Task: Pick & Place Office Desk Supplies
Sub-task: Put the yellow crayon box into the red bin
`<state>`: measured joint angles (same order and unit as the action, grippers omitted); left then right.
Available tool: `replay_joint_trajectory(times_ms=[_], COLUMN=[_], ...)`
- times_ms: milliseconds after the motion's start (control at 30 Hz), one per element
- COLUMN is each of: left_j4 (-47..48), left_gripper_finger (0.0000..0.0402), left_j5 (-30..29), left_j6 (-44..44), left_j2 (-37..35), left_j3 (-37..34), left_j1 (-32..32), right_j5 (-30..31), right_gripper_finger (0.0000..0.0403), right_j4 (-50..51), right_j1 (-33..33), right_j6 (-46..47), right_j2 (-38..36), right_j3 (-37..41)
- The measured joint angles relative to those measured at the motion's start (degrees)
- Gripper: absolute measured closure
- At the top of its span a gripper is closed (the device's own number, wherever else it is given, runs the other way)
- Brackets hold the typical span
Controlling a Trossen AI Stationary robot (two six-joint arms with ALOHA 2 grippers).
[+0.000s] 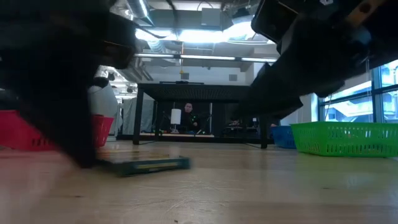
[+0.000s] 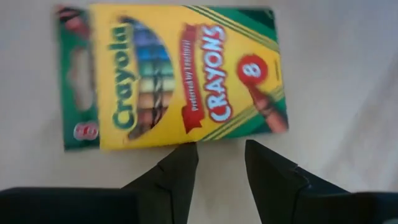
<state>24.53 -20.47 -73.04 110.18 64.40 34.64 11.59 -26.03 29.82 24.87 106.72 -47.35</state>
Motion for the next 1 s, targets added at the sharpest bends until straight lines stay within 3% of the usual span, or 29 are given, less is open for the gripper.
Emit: replay_joint_trajectory(times_ms=[133,333,533,767,1000], left_j4=[-1.4,-4.3,-1.8,8.6,3.2], left_gripper_finger=[0.0268,0.0268,0.0272,0.0264,0.0251], left_j5=[-4.3,-5.5,-3.4,-11.0,-5.5], left_j6=[3.4,7.8,16.0,19.0,24.6], left_j2=[0.3,0.2,-5.6,-9.0,-6.7], left_j3=[-0.2,-0.3,0.3,0.3,0.3], left_j1=[-3.1,-7.5,-8.7,-12.2,-18.3], right_j5=[1.7,2.7,2.5,3.0,3.2], right_gripper_finger=[0.0266,0.0266,0.0266,0.0266,0.0266], right_j4=[2.7,4.3,4.2,3.8,3.5], right_j1=[0.0,0.0,0.3,0.0,0.0], right_j6=[-0.4,1.9,9.0,11.9,18.5], right_j2=[0.0,0.0,0.0,0.5,4.5], right_j3=[0.0,0.0,0.0,0.0,0.1])
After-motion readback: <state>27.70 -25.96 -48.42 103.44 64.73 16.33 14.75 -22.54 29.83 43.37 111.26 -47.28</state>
